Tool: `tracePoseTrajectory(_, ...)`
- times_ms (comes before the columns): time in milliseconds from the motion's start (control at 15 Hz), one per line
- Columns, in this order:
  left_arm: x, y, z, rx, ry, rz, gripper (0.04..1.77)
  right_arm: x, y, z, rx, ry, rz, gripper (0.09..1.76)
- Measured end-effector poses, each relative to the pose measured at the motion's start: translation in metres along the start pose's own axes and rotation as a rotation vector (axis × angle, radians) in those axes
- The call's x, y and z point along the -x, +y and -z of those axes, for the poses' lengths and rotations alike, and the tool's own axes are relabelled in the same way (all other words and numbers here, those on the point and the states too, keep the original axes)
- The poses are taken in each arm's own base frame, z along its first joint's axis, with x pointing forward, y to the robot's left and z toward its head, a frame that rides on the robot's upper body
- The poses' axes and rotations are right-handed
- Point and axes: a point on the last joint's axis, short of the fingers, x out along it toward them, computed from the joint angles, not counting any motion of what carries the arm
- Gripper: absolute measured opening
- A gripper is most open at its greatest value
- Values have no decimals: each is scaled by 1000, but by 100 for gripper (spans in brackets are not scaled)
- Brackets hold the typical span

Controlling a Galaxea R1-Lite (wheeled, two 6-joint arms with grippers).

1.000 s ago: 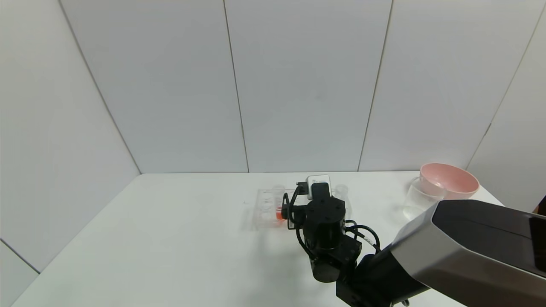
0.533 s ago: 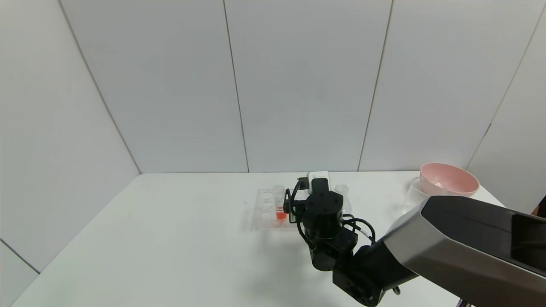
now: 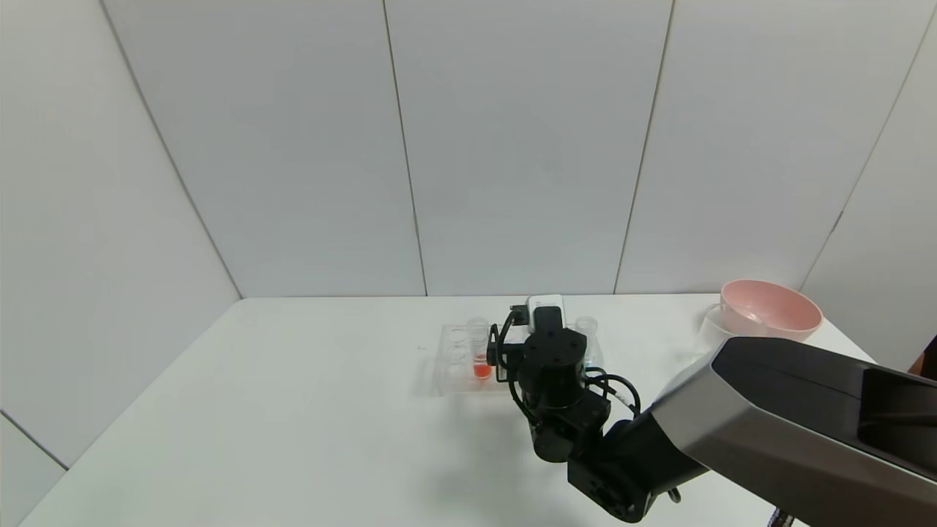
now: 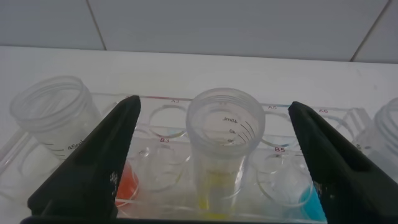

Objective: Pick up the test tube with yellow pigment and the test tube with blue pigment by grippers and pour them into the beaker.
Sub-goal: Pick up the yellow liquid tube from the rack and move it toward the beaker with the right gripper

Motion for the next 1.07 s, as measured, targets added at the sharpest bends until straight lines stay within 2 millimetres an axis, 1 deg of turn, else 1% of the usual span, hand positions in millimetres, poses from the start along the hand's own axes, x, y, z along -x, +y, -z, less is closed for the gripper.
tracePoseTrajectory(200,0,0,0,0,0,0,176,-1,-1,0,-2,-2,4,171)
tracePoseTrajectory(267,0,0,0,0,0,0,176,-1,-1,0,-2,-2,4,149)
tracePoseTrajectory(400,0,0,0,0,0,0,176,-1,-2,0,-1,-1,4,118)
tracePoseTrajectory(467,0,0,0,0,0,0,176,-1,-2,0,-1,-1,5,104)
tracePoseTrajectory(600,0,0,0,0,0,0,176,-1,-2,1,1,1,5,84)
tracePoseTrajectory(733,0,0,0,0,0,0,176,-1,-2,1,3,3,5,55)
tracePoseTrajectory(1067,0,0,0,0,0,0,176,0,-2,2,4,4,5,56)
